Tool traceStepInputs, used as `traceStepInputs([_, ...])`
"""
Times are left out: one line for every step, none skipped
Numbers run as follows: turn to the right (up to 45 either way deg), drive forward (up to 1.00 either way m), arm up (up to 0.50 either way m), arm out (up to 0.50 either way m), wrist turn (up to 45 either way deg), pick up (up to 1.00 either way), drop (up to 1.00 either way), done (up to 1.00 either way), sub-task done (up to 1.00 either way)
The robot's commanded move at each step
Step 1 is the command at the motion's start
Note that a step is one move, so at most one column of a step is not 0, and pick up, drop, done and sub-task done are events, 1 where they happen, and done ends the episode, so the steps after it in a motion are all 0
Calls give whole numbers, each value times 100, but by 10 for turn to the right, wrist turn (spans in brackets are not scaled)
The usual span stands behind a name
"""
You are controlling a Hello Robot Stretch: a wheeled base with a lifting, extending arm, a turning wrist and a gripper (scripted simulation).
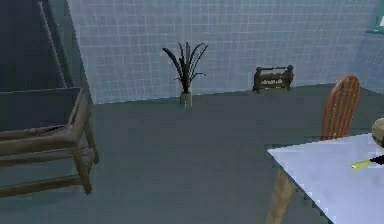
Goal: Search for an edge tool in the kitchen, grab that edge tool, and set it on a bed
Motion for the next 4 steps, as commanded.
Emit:
traceStepInputs([210, 0, 0, 0, 0, 0, 0, 0, 0])
traceStepInputs([0, 50, 0, 0, 0, 0, 0, 0, 0])
traceStepInputs([-420, 0, 0, 0, 0, 0, 0, 0, 0])
traceStepInputs([0, 0, 50, 0, 0, 0, 0, 0, 0])
